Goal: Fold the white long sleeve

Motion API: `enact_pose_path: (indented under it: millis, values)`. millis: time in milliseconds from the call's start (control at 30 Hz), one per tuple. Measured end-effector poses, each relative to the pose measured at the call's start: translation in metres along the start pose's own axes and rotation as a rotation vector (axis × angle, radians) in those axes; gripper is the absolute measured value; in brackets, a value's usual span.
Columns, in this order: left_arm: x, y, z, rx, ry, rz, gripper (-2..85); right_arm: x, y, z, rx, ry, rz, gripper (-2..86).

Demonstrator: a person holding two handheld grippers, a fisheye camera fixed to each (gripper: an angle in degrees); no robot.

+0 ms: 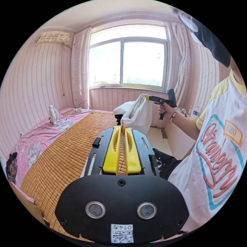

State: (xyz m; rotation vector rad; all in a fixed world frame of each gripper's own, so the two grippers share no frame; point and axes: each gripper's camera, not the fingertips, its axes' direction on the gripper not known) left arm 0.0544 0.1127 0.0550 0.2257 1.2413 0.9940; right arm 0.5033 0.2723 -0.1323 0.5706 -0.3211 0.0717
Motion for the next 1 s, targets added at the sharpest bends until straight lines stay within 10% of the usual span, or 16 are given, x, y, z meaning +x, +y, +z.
enact_pose_path:
  millis: [233,533,1000]
  values:
    - [-0.055,-0.123,0.128,0.065,0.187,0.004,1.1,0.072,-0.14,-0.043,-0.117,0.265,-0.112,2.2]
    - [-0.193,-0.137,0.341,-0.135,0.178,-0.568,7.6,0.269,-0.144,0.079,-0.498,0.741,0.348,11.4]
    - [-0.137,0.116,0.049,-0.273,-0.311,-0.574,6.5,0.073,-0.047,0.092,-0.358,0.574,-0.057,9.4]
